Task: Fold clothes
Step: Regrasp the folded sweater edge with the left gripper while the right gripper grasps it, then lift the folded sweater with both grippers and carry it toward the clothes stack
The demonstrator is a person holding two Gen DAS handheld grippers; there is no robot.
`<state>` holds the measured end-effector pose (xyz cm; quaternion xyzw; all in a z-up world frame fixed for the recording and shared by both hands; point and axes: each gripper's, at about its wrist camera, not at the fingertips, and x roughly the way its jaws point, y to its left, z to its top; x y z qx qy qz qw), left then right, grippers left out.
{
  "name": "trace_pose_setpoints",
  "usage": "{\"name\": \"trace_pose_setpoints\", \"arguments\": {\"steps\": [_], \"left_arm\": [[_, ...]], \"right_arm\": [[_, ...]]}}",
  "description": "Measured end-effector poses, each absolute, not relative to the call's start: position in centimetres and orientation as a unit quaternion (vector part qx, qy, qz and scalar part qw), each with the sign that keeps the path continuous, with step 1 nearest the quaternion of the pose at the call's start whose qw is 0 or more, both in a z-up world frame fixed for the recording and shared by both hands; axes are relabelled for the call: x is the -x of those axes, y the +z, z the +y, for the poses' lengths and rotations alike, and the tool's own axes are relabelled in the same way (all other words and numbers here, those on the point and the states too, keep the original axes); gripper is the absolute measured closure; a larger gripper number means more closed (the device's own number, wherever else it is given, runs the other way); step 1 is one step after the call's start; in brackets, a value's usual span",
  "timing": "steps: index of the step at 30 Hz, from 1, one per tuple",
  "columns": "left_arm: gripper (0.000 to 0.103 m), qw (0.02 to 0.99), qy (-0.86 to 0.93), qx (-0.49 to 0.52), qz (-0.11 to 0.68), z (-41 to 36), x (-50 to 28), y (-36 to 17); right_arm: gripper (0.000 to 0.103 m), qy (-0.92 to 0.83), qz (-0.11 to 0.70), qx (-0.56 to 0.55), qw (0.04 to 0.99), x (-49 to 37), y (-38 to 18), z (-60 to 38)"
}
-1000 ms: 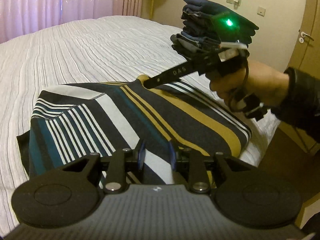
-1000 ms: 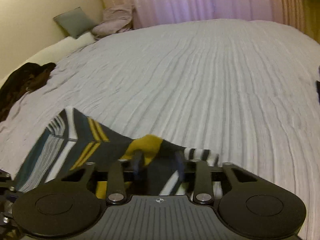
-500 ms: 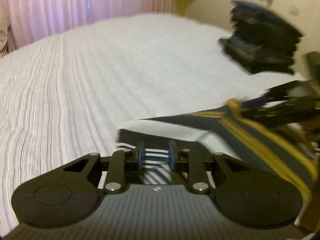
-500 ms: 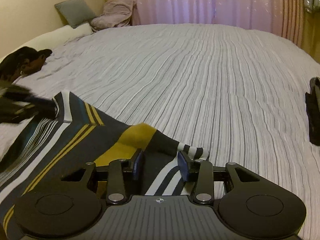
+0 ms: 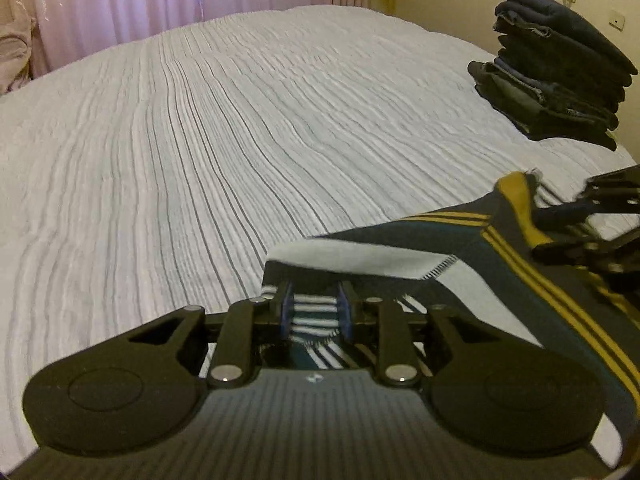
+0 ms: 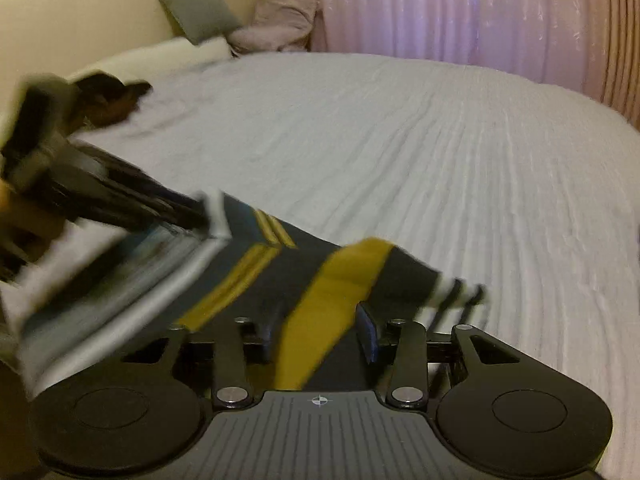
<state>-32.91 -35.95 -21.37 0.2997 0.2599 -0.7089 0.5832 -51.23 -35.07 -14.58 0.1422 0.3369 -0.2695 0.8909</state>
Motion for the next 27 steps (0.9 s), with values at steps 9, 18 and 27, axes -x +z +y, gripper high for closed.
{"name": "trace_pose_setpoints", "arguments": {"steps": [9, 18, 27], "left_arm": [[0.082, 0.567, -0.73, -0.28, 0.26, -27.6, 34.9, -19.9], [0.084, 0.57, -0.716, -0.311, 0.255, -25.5, 37.3, -22.7], [0.084, 0.578, -0.712, -0.32, 0.24, -25.0, 37.8, -22.7]], "right_arm": [[0.062, -0.272, 0.311, -0.137, 0.9, 55.5, -13.1, -29.2], [0.061, -0.259, 0.298, -0.097, 0.914, 58.7, -12.3, -24.2], [0.015, -0.2, 0.347, 0.152, 0.904, 57.7, -14.0, -14.8]]}}
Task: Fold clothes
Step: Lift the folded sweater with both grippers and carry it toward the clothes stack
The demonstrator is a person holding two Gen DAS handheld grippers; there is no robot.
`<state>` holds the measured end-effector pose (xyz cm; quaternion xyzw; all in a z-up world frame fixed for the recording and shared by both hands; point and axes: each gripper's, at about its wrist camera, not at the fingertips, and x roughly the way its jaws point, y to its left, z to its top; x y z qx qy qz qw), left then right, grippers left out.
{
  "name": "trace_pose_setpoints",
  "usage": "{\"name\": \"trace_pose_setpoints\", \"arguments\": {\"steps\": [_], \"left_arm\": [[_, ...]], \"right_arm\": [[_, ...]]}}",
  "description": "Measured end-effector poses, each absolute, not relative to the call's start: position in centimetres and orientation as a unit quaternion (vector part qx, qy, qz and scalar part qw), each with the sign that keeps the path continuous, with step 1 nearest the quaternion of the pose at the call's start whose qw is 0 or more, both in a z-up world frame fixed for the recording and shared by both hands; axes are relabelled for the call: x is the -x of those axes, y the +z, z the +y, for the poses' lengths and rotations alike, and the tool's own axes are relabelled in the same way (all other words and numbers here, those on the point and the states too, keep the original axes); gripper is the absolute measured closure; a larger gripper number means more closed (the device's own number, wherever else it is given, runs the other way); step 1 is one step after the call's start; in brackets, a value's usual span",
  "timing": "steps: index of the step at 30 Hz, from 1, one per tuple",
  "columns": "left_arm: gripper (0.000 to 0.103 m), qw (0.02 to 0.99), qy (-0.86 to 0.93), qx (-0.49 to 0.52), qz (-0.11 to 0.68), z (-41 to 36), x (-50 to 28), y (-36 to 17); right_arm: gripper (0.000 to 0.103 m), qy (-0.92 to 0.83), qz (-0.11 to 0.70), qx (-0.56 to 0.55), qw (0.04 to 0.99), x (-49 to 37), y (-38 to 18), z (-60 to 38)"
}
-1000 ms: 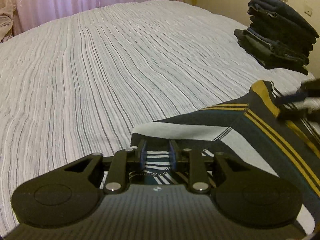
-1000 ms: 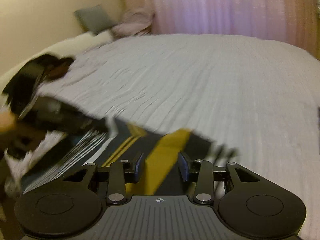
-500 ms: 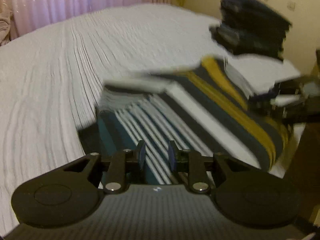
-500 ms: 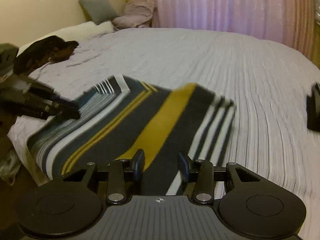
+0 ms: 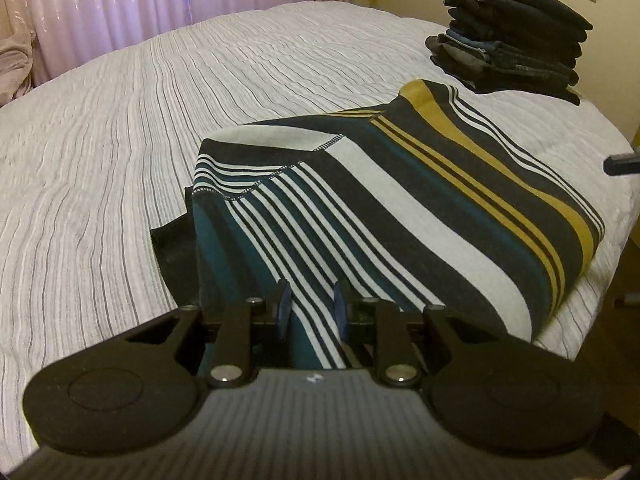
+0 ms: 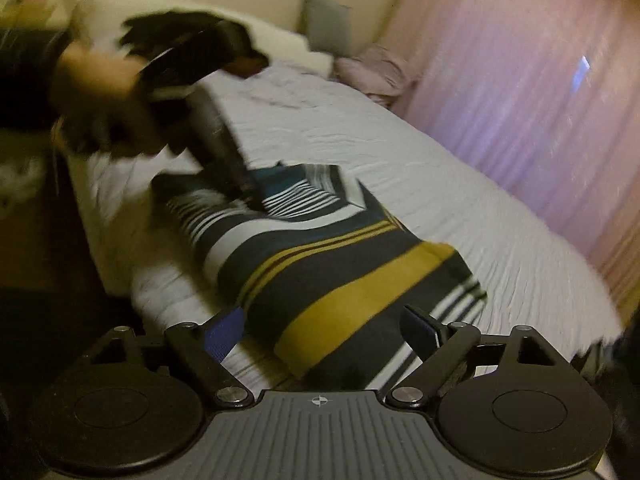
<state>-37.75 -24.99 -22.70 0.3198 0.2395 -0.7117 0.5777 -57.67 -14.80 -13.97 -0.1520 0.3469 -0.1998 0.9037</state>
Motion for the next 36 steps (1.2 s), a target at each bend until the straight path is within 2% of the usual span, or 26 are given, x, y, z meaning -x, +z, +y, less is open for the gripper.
{"name": "trace_pose_setpoints", "arguments": {"steps": [5, 8, 10, 11, 12, 16, 17, 18, 21, 23, 26, 27, 29, 31, 33, 36], "left_arm": [[0.082, 0.578, -0.715, -0.321, 0.226, -24.6, 37.8, -22.6], [0.072, 0.577, -0.726, -0.317, 0.2, -23.4, 37.5, -22.0], [0.059, 0.574, -0.735, -0.314, 0.177, -22.1, 37.3, -21.3], [0.056, 0.573, -0.739, -0.315, 0.162, -21.4, 37.3, -21.0], [0.051, 0.571, -0.742, -0.322, 0.138, -20.4, 37.5, -20.7], [0.025, 0.542, -0.758, -0.363, 0.009, -15.8, 39.3, -20.5], [0.023, 0.529, -0.762, -0.372, -0.024, -14.6, 39.9, -20.7], [0.02, 0.516, -0.764, -0.384, -0.054, -13.6, 40.6, -21.2], [0.02, 0.497, -0.74, -0.436, -0.124, -12.3, 43.0, -23.2], [0.021, 0.493, -0.711, -0.475, -0.162, -12.4, 44.4, -24.9], [0.032, 0.488, -0.67, -0.523, -0.2, -13.5, 45.6, -27.2], [0.039, 0.488, -0.659, -0.532, -0.21, -13.8, 45.8, -27.7], [0.045, 0.486, -0.647, -0.545, -0.219, -14.5, 46.2, -28.3], [0.058, 0.482, -0.644, -0.553, -0.217, -15.0, 46.3, -28.7], [0.065, 0.479, -0.645, -0.556, -0.212, -15.0, 46.3, -28.8], [0.071, 0.486, -0.651, -0.547, -0.199, -14.9, 45.9, -28.6]], "right_arm": [[0.016, -0.18, 0.396, 0.263, 0.861, 56.1, -17.8, -12.9], [0.016, -0.18, 0.41, 0.328, 0.832, 55.0, -19.8, -12.6], [0.019, -0.185, 0.422, 0.368, 0.807, 54.1, -21.2, -12.9], [0.029, -0.185, 0.427, 0.38, 0.799, 54.1, -21.6, -13.1], [0.031, -0.187, 0.429, 0.392, 0.792, 53.9, -22.1, -13.3], [0.031, -0.187, 0.424, 0.41, 0.786, 53.2, -22.9, -14.0], [0.031, -0.188, 0.422, 0.407, 0.788, 53.2, -23.0, -14.2], [0.036, -0.189, 0.421, 0.405, 0.789, 53.1, -23.0, -14.4], [0.044, -0.195, 0.415, 0.372, 0.807, 53.2, -22.3, -15.1], [0.044, -0.2, 0.413, 0.357, 0.814, 53.4, -21.8, -15.3], [0.044, -0.205, 0.411, 0.344, 0.819, 53.5, -21.2, -15.1], [0.044, -0.206, 0.412, 0.344, 0.818, 53.6, -21.2, -15.0], [0.044, -0.209, 0.41, 0.356, 0.813, 53.7, -21.4, -14.5], [0.042, -0.218, 0.408, 0.366, 0.808, 53.7, -21.9, -14.0], [0.038, -0.226, 0.407, 0.382, 0.798, 53.6, -22.6, -13.5], [0.036, -0.236, 0.404, 0.422, 0.777, 53.1, -24.0, -13.3]]}}
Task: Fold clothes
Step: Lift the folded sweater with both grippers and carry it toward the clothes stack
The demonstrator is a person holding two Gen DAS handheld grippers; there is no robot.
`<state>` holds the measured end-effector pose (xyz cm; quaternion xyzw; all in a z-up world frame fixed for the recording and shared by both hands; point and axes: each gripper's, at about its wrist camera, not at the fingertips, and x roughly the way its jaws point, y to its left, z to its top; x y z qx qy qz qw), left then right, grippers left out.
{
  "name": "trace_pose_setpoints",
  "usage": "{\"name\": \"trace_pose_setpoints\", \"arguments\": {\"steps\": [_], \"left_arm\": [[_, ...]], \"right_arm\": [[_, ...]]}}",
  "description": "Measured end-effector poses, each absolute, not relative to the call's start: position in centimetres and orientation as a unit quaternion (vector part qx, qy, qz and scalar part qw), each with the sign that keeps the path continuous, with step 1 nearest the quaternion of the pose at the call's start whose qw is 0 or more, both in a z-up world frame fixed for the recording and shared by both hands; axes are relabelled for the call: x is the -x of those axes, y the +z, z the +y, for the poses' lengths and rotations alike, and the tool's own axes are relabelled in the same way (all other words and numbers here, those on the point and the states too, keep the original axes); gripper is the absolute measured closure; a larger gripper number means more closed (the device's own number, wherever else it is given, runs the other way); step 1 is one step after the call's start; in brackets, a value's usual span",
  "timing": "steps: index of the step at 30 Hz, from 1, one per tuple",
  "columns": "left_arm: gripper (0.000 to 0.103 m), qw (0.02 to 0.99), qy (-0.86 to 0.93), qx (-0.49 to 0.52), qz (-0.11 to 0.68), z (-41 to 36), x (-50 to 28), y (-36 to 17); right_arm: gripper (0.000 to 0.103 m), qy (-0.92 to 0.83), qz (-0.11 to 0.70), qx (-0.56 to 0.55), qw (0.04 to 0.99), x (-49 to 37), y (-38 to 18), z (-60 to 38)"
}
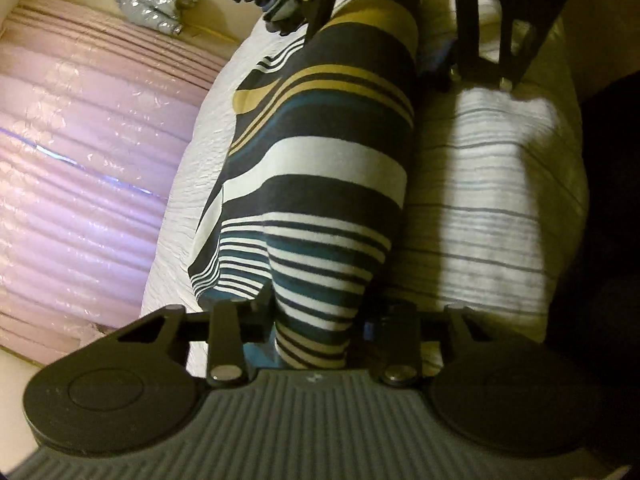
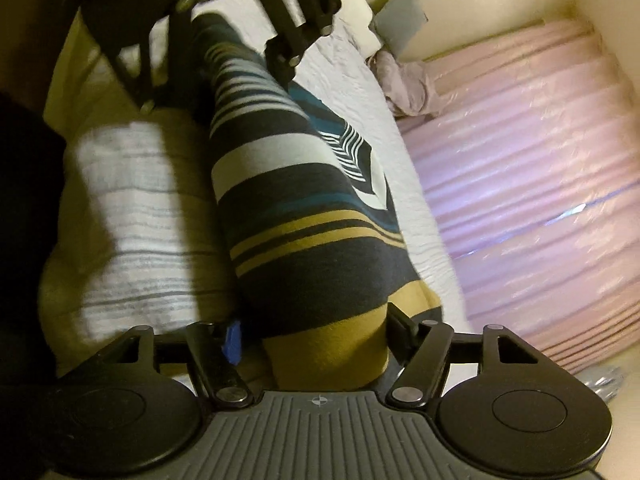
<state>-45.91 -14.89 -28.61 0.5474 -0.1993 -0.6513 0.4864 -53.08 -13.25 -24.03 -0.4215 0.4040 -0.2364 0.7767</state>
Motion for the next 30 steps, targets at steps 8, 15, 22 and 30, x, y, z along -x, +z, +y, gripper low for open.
{"name": "trace_pose_setpoints", "arguments": {"steps": [8, 15, 22, 30], "left_arm": [[0.068, 0.494, -0.66, -0.538, -0.176, -15.0, 45.5, -27.7], [0.071, 0.495, -0.648, -0.549, -0.185, -15.8, 45.2, -28.1], [0.08, 0.492, -0.673, -0.522, -0.181, -17.1, 43.7, -25.6], [0.084, 0.456, -0.707, -0.526, -0.127, -19.1, 42.7, -18.9]], "right_arm": [[0.032, -0.231, 0.396, 0.463, 0.759, 51.0, -25.7, -15.5], [0.048, -0.234, 0.386, 0.417, 0.788, 51.8, -24.2, -15.6], [0.05, -0.228, 0.355, 0.383, 0.822, 52.7, -20.6, -15.6], [0.053, -0.181, 0.401, 0.342, 0.83, 51.8, -13.0, -16.2]]}}
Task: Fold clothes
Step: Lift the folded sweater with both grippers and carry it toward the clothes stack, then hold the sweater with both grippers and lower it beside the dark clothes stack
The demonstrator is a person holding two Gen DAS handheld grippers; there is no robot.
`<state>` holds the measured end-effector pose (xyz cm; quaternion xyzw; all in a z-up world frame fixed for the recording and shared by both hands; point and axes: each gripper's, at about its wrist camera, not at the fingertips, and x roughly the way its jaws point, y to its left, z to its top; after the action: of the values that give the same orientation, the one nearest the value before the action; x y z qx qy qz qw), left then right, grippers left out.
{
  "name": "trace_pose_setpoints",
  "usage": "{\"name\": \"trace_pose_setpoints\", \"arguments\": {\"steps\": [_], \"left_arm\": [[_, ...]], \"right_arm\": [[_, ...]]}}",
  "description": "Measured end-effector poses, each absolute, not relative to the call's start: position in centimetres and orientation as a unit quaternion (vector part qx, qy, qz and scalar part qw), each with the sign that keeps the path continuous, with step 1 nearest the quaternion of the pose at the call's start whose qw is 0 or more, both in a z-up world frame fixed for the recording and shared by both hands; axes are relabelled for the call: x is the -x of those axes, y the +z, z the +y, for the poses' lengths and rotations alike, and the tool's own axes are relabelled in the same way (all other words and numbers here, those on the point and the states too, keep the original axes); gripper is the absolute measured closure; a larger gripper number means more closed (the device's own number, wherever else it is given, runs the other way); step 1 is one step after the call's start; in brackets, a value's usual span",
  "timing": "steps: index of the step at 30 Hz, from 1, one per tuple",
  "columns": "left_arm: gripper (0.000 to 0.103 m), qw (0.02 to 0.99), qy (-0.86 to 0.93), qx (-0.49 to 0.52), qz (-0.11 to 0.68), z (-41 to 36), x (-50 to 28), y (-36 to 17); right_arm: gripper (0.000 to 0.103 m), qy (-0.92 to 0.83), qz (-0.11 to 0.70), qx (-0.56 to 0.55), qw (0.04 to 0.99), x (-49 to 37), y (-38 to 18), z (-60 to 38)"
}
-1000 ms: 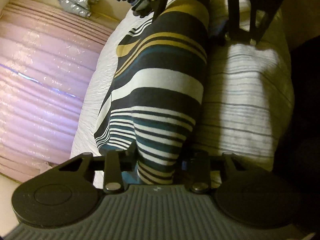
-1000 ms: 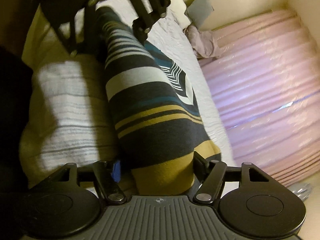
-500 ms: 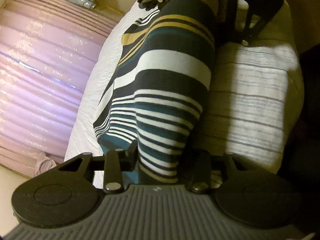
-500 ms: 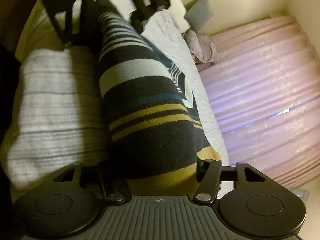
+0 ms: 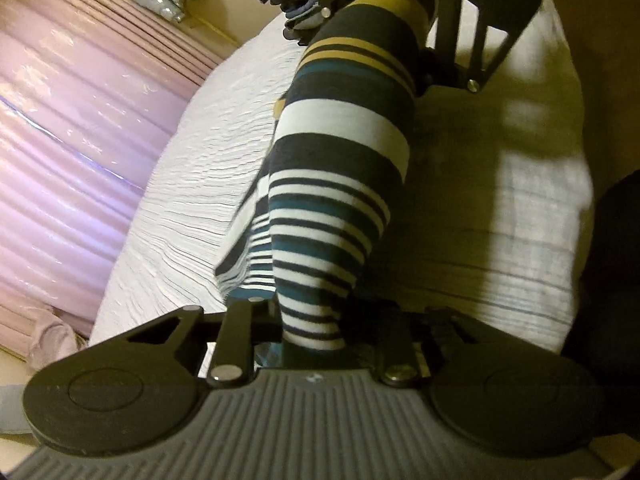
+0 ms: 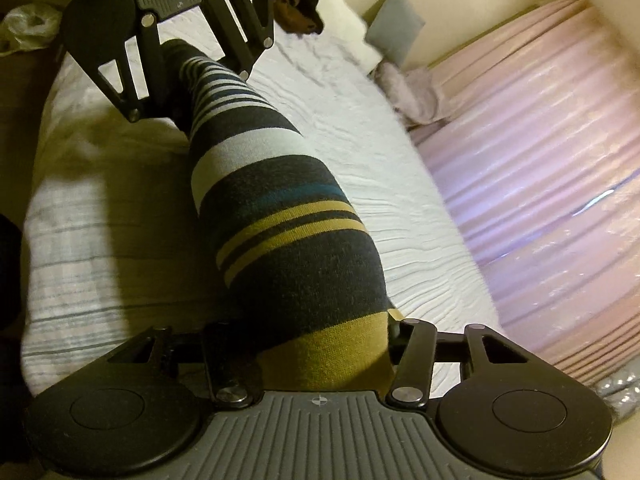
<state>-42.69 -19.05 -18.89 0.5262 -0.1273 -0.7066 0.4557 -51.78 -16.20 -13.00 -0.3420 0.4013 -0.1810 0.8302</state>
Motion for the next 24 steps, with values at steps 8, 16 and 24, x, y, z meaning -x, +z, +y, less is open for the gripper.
{"name": "trace_pose_setpoints", "arguments": {"steps": [8, 16, 24], "left_arm": [[0.085, 0.419, -0.728, -0.534, -0.096, -21.4, 41.9, -5.1], [0.084, 0.365, -0.766, -0.512, -0.133, -24.2, 43.6, 4.5], [0.084, 0.301, -0.799, -0.456, -0.249, -31.3, 50.7, 10.3]], "right_arm": [[0.055, -0.163, 0.454, 0.304, 0.822, 50.8, 1.3, -16.5], [0.055, -0.213, 0.491, 0.252, 0.806, 52.1, 13.4, -17.8], [0.055, -0.342, 0.499, 0.242, 0.759, 57.4, 21.3, -21.4]]}}
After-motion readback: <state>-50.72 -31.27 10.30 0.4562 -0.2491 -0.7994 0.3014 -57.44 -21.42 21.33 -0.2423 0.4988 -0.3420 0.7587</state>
